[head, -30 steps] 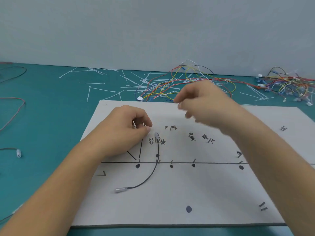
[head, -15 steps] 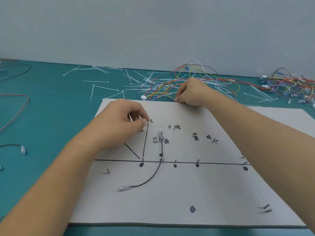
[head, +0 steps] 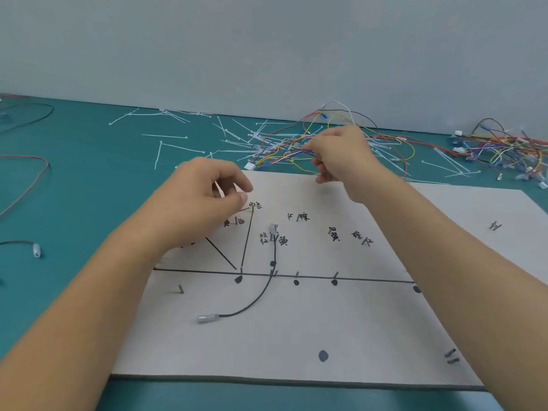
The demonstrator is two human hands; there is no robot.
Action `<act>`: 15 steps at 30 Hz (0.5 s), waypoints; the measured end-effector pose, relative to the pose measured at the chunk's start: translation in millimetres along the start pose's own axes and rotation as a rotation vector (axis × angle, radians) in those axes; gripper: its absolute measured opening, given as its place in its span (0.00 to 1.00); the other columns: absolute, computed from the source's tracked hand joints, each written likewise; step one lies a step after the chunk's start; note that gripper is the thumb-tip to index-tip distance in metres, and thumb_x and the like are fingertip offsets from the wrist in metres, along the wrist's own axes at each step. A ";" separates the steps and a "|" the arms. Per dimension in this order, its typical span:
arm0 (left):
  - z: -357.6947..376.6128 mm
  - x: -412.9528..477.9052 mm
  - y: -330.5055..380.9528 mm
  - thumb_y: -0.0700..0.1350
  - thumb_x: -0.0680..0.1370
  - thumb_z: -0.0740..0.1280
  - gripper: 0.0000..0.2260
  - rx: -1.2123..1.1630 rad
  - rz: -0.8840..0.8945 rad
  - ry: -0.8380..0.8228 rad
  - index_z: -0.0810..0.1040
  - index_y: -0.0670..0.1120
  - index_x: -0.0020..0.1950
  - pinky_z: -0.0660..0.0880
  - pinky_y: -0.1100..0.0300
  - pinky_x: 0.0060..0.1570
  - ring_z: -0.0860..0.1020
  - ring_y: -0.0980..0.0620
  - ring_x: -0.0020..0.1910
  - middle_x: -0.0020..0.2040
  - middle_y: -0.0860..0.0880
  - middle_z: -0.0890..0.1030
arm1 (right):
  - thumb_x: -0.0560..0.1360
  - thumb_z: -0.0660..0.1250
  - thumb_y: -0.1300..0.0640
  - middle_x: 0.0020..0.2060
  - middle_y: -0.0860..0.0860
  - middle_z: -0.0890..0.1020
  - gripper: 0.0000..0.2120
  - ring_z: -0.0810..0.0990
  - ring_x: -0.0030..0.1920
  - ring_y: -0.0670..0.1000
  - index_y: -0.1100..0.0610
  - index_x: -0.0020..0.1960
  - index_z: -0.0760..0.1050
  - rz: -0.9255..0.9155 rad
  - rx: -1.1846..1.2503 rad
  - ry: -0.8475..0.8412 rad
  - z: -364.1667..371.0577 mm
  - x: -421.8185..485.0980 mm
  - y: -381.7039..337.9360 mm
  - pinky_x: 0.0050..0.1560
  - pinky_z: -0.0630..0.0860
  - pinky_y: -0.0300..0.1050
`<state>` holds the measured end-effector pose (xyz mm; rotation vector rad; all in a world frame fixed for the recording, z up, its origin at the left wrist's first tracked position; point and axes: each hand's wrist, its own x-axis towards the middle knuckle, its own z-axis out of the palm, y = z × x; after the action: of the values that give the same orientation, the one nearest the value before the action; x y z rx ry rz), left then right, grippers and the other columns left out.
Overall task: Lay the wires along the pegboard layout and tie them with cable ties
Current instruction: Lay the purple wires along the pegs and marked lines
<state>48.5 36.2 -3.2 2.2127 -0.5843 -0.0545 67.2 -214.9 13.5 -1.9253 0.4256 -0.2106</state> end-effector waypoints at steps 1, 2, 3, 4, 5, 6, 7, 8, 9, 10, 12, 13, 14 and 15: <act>0.6 0.6 3.9 0.45 0.79 0.70 0.06 -0.001 0.001 0.011 0.84 0.57 0.49 0.71 0.66 0.26 0.74 0.60 0.28 0.40 0.60 0.81 | 0.77 0.66 0.62 0.24 0.45 0.77 0.06 0.73 0.29 0.48 0.59 0.44 0.82 0.024 0.009 -0.036 0.7 -3.2 -1.8 0.26 0.76 0.40; 1.5 1.8 8.5 0.45 0.78 0.70 0.06 0.000 0.004 0.018 0.83 0.58 0.50 0.71 0.67 0.27 0.74 0.60 0.28 0.42 0.61 0.81 | 0.78 0.65 0.63 0.24 0.44 0.77 0.09 0.73 0.27 0.45 0.58 0.43 0.82 0.027 -0.015 -0.079 0.0 -6.2 -3.0 0.27 0.76 0.41; 2.4 4.0 13.4 0.45 0.78 0.70 0.07 0.003 0.010 0.024 0.83 0.58 0.51 0.70 0.68 0.27 0.74 0.60 0.28 0.43 0.61 0.81 | 0.78 0.63 0.66 0.26 0.45 0.78 0.12 0.73 0.26 0.44 0.56 0.40 0.81 0.003 -0.072 -0.119 -1.2 -9.4 -3.8 0.29 0.78 0.44; 3.1 7.2 18.5 0.46 0.78 0.70 0.07 0.009 0.019 0.028 0.82 0.58 0.52 0.71 0.67 0.28 0.75 0.60 0.28 0.44 0.61 0.82 | 0.78 0.63 0.67 0.30 0.48 0.77 0.15 0.73 0.28 0.46 0.54 0.37 0.80 -0.026 -0.131 -0.144 -2.3 -12.3 -4.4 0.32 0.79 0.46; 4.0 11.6 23.3 0.47 0.78 0.71 0.08 0.026 0.027 0.032 0.81 0.59 0.54 0.71 0.65 0.30 0.76 0.59 0.29 0.45 0.60 0.82 | 0.77 0.62 0.68 0.33 0.49 0.76 0.16 0.73 0.29 0.48 0.53 0.35 0.79 -0.039 -0.159 -0.153 -4.4 -15.7 -5.1 0.34 0.79 0.46; 5.2 16.4 26.9 0.48 0.78 0.71 0.10 0.056 0.035 0.036 0.80 0.60 0.57 0.72 0.63 0.32 0.78 0.57 0.32 0.48 0.58 0.81 | 0.76 0.62 0.68 0.33 0.51 0.77 0.16 0.73 0.30 0.49 0.54 0.34 0.78 -0.028 -0.150 -0.159 -6.7 -19.3 -6.8 0.32 0.77 0.44; 7.5 21.9 29.2 0.48 0.78 0.71 0.13 0.095 0.042 0.040 0.78 0.61 0.60 0.72 0.62 0.34 0.79 0.57 0.36 0.51 0.58 0.79 | 0.74 0.61 0.68 0.31 0.51 0.77 0.16 0.72 0.29 0.50 0.54 0.33 0.78 -0.018 -0.132 -0.173 -8.6 -21.9 -7.7 0.31 0.74 0.42; 10.7 28.0 30.3 0.49 0.77 0.72 0.17 0.138 0.050 0.042 0.76 0.61 0.64 0.72 0.61 0.37 0.79 0.57 0.39 0.54 0.57 0.78 | 0.73 0.60 0.69 0.29 0.51 0.77 0.17 0.71 0.29 0.50 0.54 0.31 0.77 -0.016 -0.130 -0.192 -10.6 -24.4 -9.1 0.31 0.72 0.41; 14.6 34.4 30.5 0.49 0.77 0.72 0.21 0.175 0.062 0.035 0.74 0.60 0.68 0.72 0.60 0.41 0.77 0.59 0.41 0.58 0.55 0.76 | 0.72 0.59 0.69 0.28 0.51 0.77 0.17 0.71 0.29 0.50 0.54 0.30 0.77 -0.019 -0.134 -0.209 -12.0 -26.6 -10.4 0.31 0.71 0.41; 19.0 41.0 30.1 0.48 0.76 0.73 0.24 0.199 0.076 0.014 0.72 0.58 0.71 0.71 0.59 0.45 0.75 0.61 0.43 0.60 0.53 0.74 | 0.72 0.58 0.69 0.27 0.51 0.77 0.17 0.72 0.29 0.51 0.54 0.30 0.76 -0.024 -0.128 -0.212 -13.4 -28.7 -11.8 0.32 0.70 0.41; 27.7 54.1 27.7 0.47 0.75 0.74 0.27 0.239 0.108 -0.052 0.72 0.57 0.72 0.70 0.57 0.51 0.74 0.56 0.45 0.62 0.50 0.71 | 0.72 0.56 0.70 0.26 0.50 0.75 0.17 0.72 0.28 0.51 0.55 0.31 0.75 -0.036 -0.071 -0.211 -16.4 -32.8 -14.7 0.32 0.70 0.42; 31.8 60.9 25.6 0.47 0.75 0.75 0.25 0.266 0.133 -0.080 0.74 0.57 0.71 0.70 0.57 0.53 0.74 0.53 0.48 0.62 0.49 0.71 | 0.72 0.55 0.70 0.26 0.51 0.75 0.17 0.73 0.28 0.51 0.55 0.32 0.75 -0.043 -0.033 -0.214 -18.0 -34.7 -16.8 0.32 0.70 0.42; 35.4 67.6 23.2 0.47 0.76 0.75 0.22 0.288 0.163 -0.096 0.77 0.56 0.69 0.69 0.57 0.53 0.73 0.52 0.49 0.61 0.49 0.73 | 0.72 0.53 0.71 0.26 0.52 0.75 0.18 0.73 0.28 0.52 0.56 0.32 0.74 -0.051 0.012 -0.225 -20.2 -36.1 -18.8 0.32 0.70 0.43; 38.6 73.8 20.5 0.47 0.76 0.74 0.18 0.290 0.188 -0.098 0.80 0.55 0.66 0.67 0.59 0.51 0.73 0.55 0.47 0.59 0.49 0.75 | 0.72 0.52 0.72 0.28 0.53 0.76 0.18 0.73 0.29 0.52 0.56 0.32 0.73 -0.058 0.062 -0.240 -23.1 -37.3 -20.6 0.33 0.70 0.43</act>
<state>97.4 -34.4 -2.1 2.4321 -0.9008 0.0211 29.0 -213.3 43.3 -1.8752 0.2018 -0.0289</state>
